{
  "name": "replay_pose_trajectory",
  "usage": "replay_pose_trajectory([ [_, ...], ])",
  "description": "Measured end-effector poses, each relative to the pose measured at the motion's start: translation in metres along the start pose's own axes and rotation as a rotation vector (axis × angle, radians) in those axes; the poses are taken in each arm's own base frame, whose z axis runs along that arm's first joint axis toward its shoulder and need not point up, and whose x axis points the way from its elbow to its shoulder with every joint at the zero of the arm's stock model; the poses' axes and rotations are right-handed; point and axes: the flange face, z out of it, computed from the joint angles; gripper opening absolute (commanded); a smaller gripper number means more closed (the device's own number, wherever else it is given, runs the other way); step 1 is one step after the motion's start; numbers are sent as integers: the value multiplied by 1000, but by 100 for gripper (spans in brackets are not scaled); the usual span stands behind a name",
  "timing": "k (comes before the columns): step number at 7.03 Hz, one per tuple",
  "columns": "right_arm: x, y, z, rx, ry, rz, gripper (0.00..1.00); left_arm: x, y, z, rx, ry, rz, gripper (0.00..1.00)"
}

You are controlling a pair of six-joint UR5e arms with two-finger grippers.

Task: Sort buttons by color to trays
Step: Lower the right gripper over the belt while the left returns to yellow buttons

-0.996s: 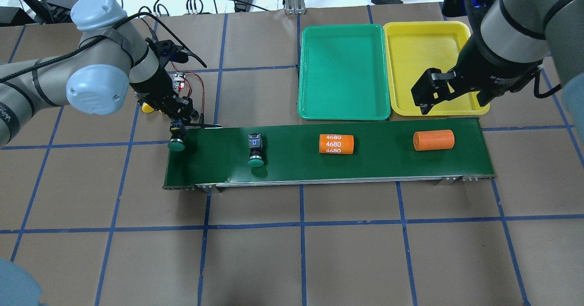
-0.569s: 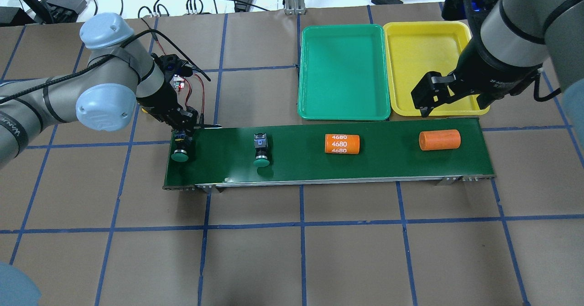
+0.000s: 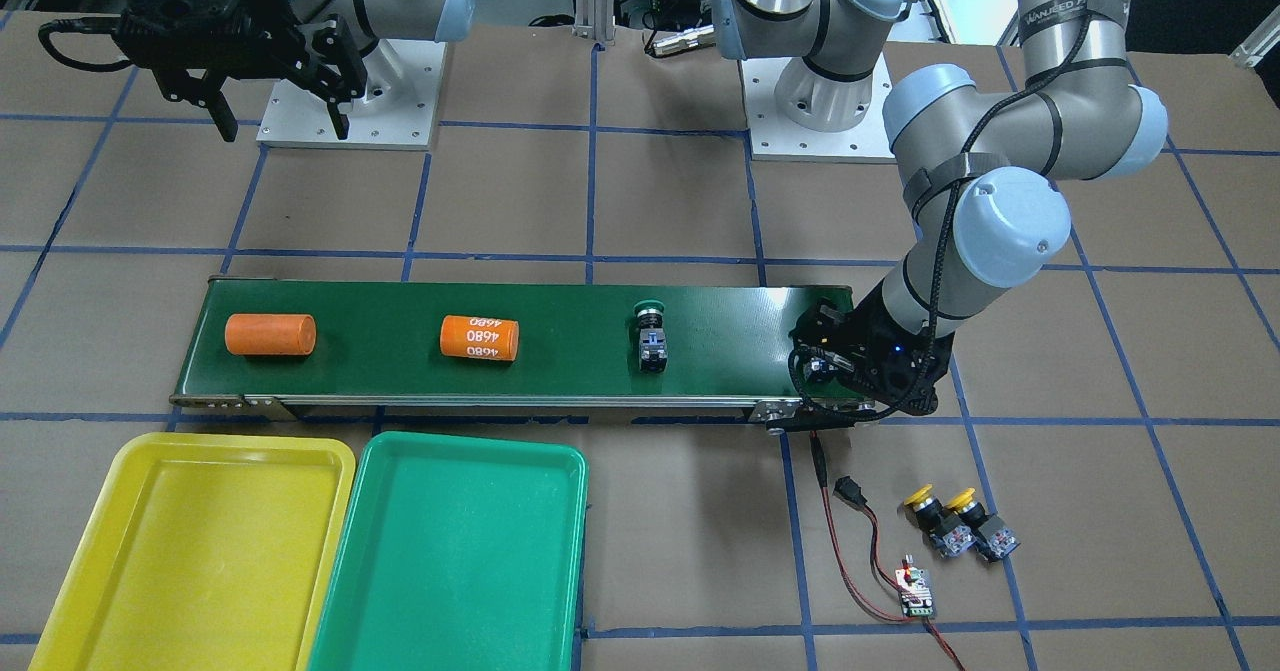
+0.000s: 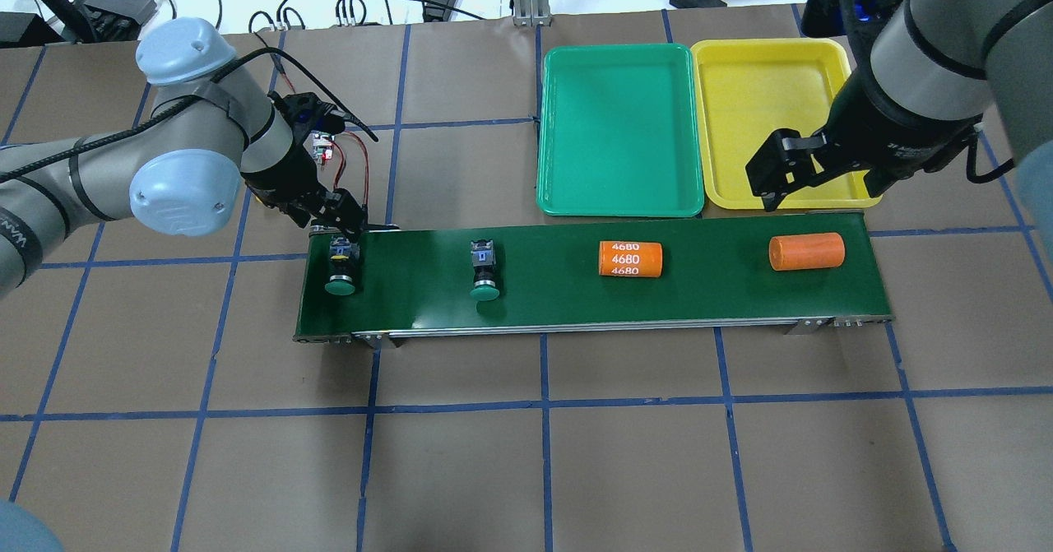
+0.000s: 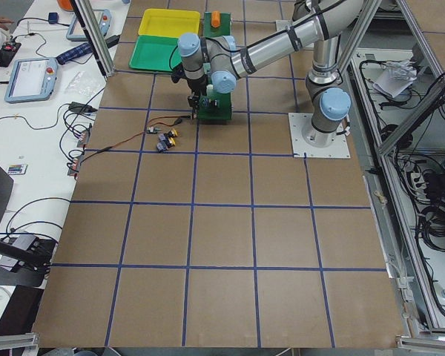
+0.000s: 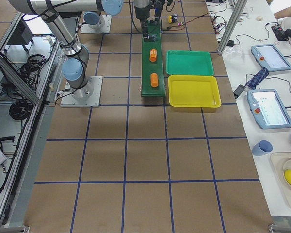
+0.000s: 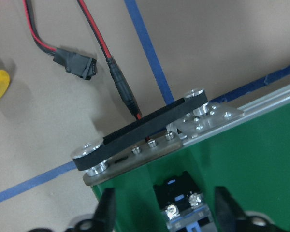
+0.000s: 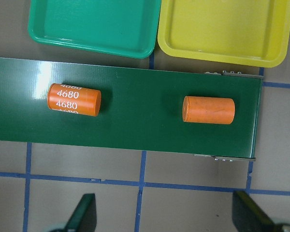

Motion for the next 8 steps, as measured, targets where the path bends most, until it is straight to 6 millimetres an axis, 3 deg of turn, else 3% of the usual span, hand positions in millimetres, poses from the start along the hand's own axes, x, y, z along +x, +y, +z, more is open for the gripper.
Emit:
replay_pose_trajectory([
  [2,1,-5,30,-27,-2,2,100,-15,-4,-49,79,-48,-49,100],
  [4,4,-39,90,-21,-2,3,100,-92,-4,-77,138,-70,-166,100],
  [6,9,-92,162,7,6,18,100,-161,-17,-72,163,-77,-328,100],
  [8,13,-124,206,42,10,71,100,-207,-53,-48,169,-67,-500,100],
])
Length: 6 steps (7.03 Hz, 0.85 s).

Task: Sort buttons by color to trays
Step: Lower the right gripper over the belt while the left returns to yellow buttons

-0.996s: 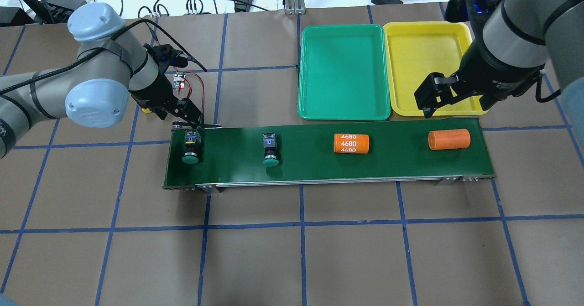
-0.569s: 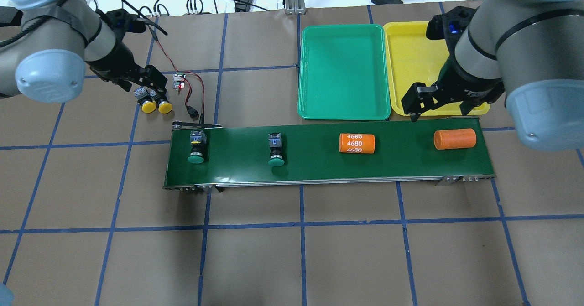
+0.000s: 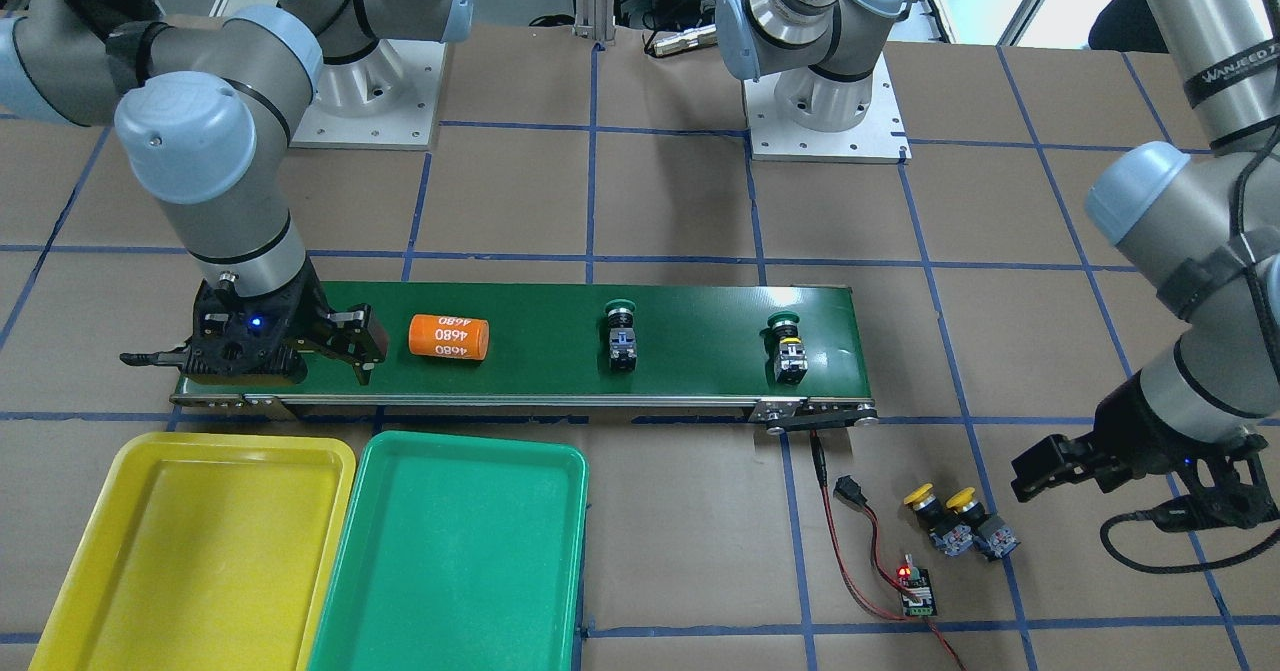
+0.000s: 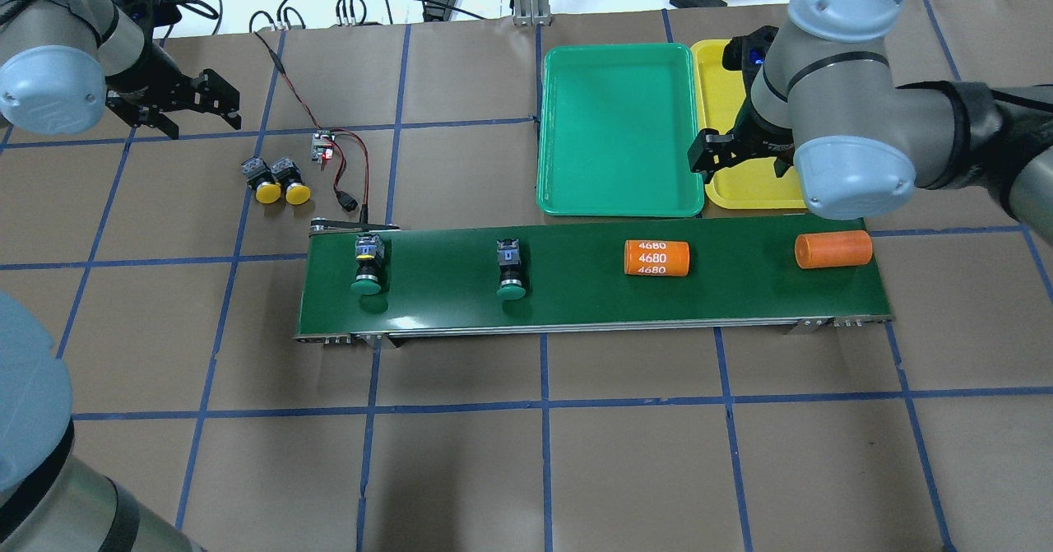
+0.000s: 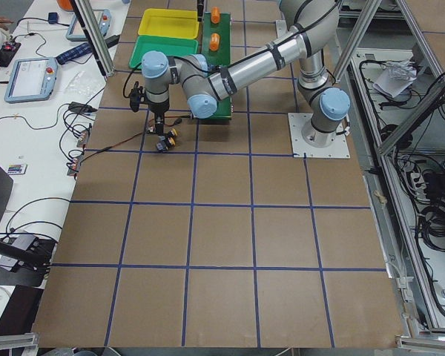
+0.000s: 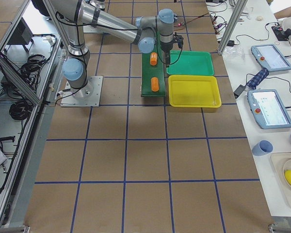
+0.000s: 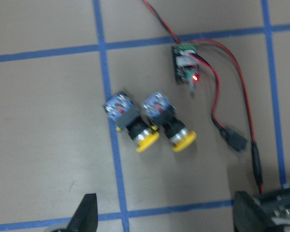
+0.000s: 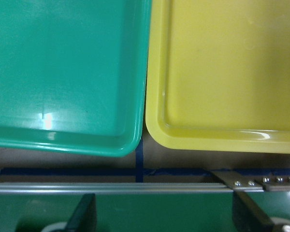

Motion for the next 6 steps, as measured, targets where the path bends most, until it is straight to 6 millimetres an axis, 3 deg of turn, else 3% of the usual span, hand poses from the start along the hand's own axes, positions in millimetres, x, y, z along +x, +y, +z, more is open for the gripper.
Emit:
replay_pose_trajectory([
  [2,-6,-2,21,-20,-2,46,100,-10,-26,43,-31,4,-112,100],
  [3,-19,1,26,-30,-5,57,100,-13,-31,59,-41,3,-160,100],
  [5,-73,15,22,-26,-11,30,100,-15,-33,86,-71,5,-204,100],
  [6,-91,20,19,-22,-16,42,100,-16,-31,99,-91,5,-228,100],
])
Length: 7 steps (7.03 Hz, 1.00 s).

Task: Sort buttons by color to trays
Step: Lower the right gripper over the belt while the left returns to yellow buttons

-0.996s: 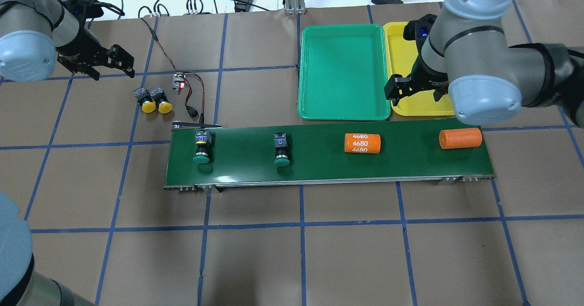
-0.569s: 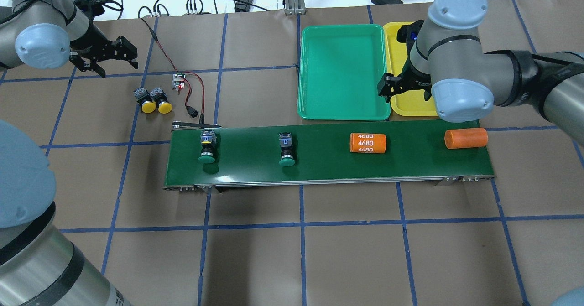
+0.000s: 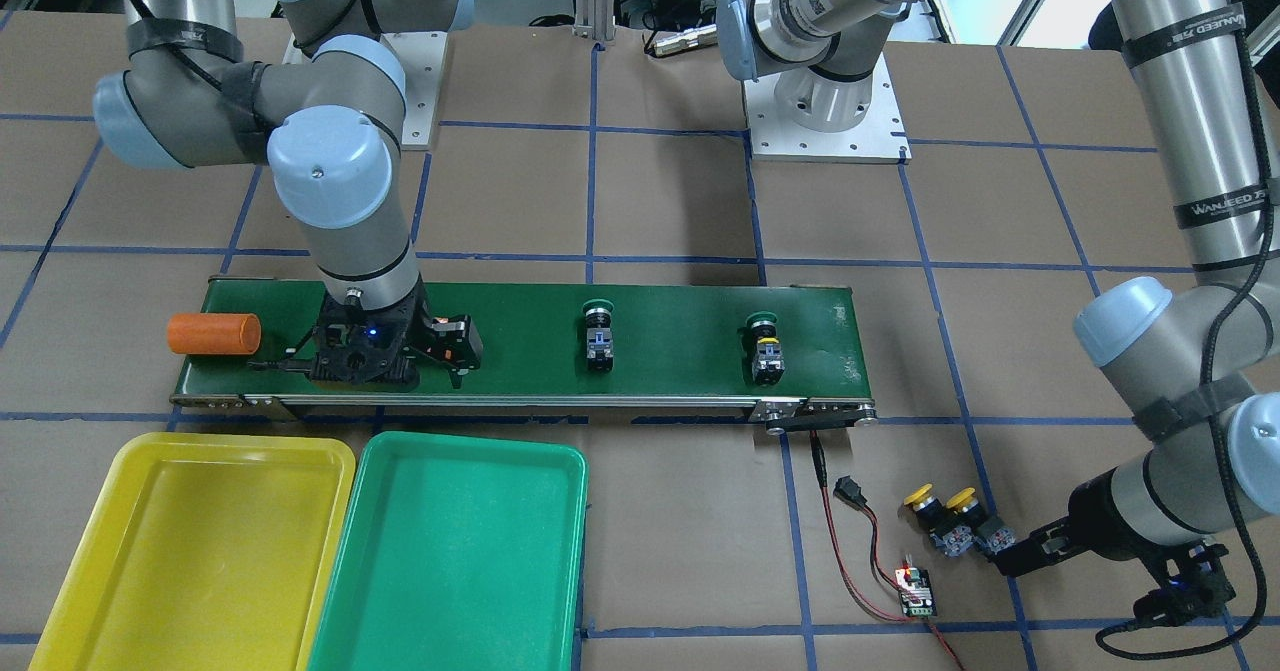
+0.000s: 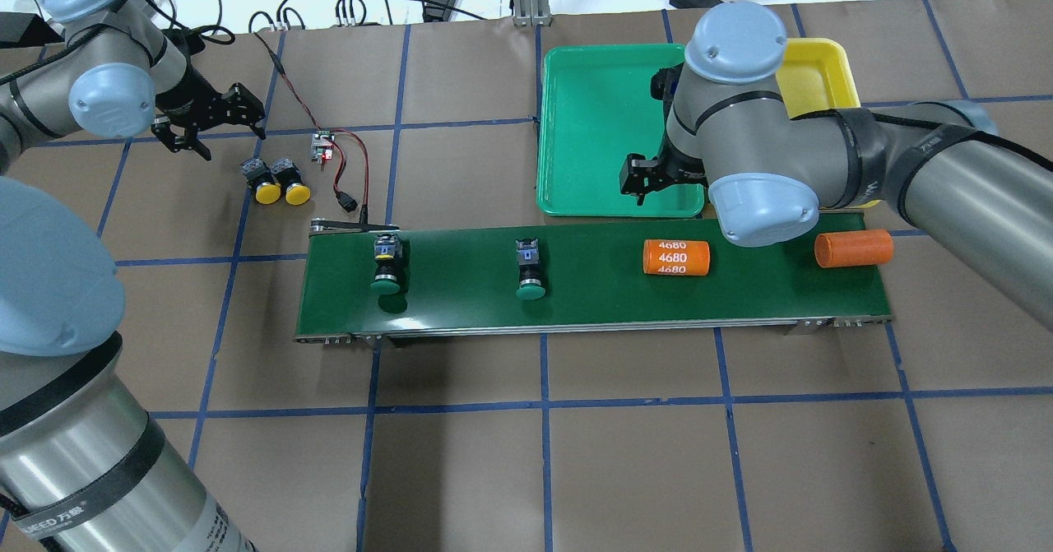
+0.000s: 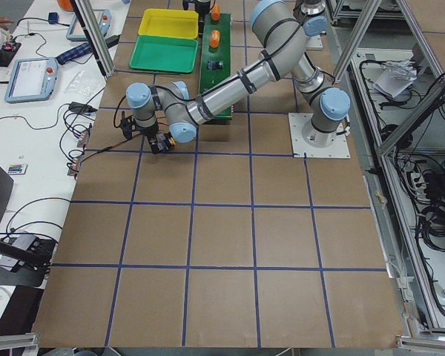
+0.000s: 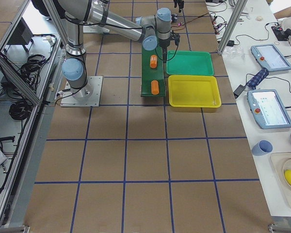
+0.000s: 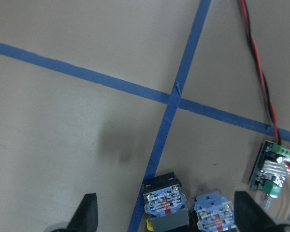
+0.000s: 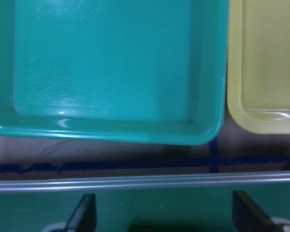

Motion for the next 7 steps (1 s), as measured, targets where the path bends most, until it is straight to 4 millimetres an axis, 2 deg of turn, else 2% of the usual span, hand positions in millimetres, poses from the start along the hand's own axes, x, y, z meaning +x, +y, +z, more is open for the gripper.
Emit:
replay_pose_trajectory([
  [1,-10,5,-2,-2,-5,34,100,-1,1,12,-20,-1,-17,100],
  [2,-11,8,-4,-9,-9,85,100,-1,2,21,-34,-1,-25,96],
  [3,-4,9,-9,-15,-9,120,100,-2,3,28,-43,-2,-28,74],
  [4,12,7,-13,-24,-4,131,100,-2,3,32,-50,-2,-30,20],
  [5,32,7,-10,-39,4,108,100,-3,3,33,-54,-2,-31,0],
  [6,45,11,-4,-54,12,73,100,-3,4,33,-58,-2,-31,0],
  [7,49,14,-1,-60,15,56,100,-1,6,30,-60,0,-28,0],
])
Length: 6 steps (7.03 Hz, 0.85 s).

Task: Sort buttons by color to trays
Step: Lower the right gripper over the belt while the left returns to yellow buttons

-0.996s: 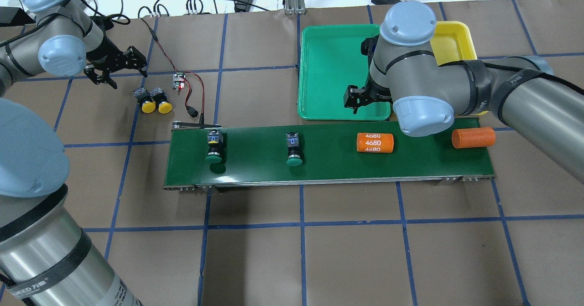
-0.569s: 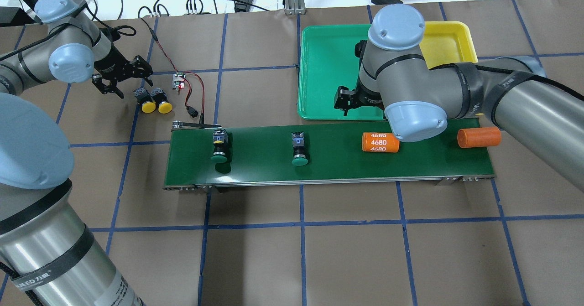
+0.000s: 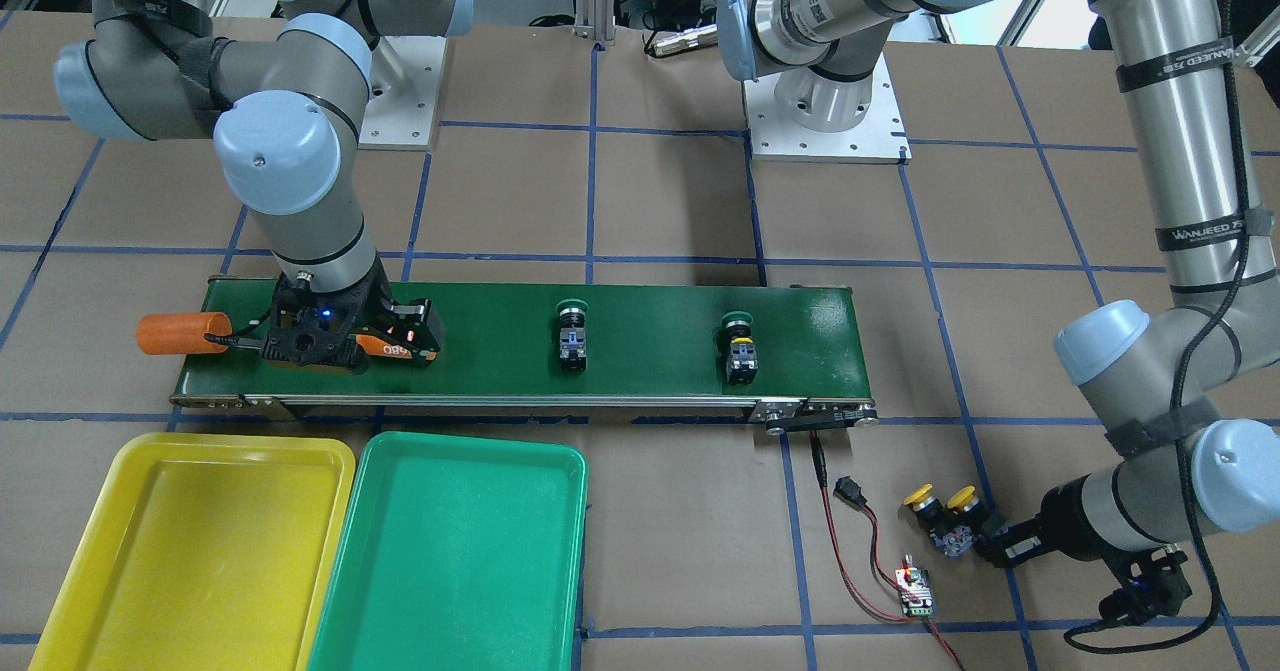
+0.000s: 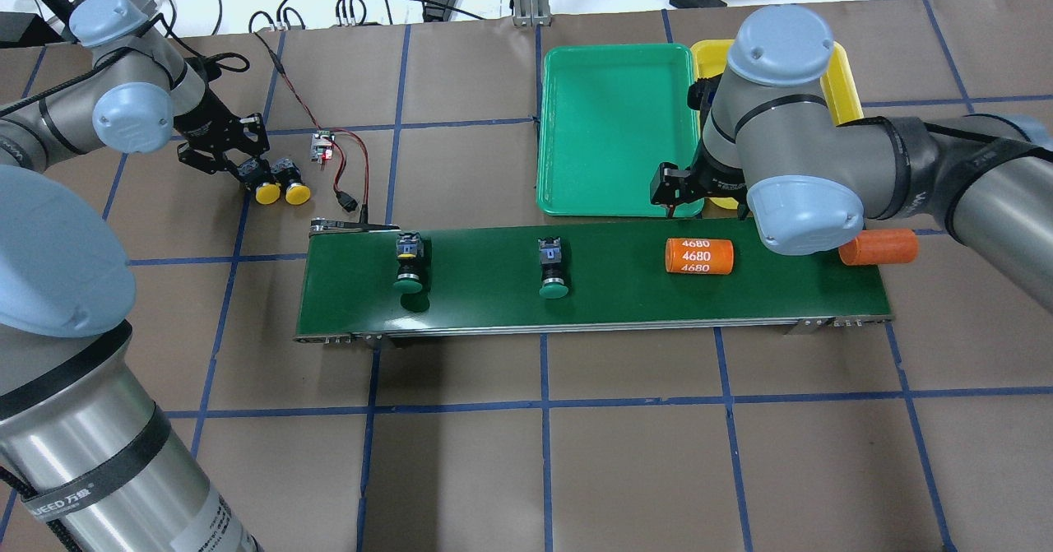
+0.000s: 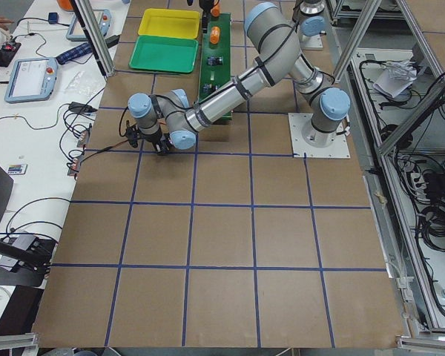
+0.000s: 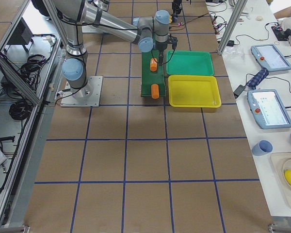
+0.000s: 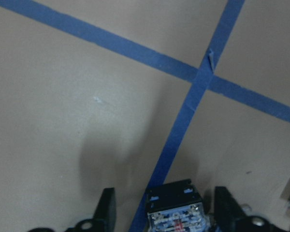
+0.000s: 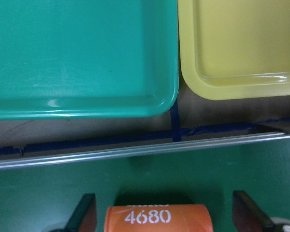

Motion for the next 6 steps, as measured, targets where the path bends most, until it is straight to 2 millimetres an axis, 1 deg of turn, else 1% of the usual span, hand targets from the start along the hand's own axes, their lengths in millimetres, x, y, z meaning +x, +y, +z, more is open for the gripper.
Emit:
replay_pose_trajectory([
  [1,2,2,2,-5,2,-4,100,4,3,-10,-1,2,27,0],
  [2,3,4,3,-13,4,-4,100,6,8,-26,-18,3,98,0],
  [3,3,5,5,-20,6,-4,100,7,16,-47,-50,6,192,0],
  [4,3,6,6,-24,6,-5,100,10,27,-67,-77,10,278,0],
  [5,1,8,8,-28,7,-5,100,17,41,-86,-94,15,368,0],
  [6,1,12,11,-33,8,-4,100,32,56,-99,-103,18,467,0],
])
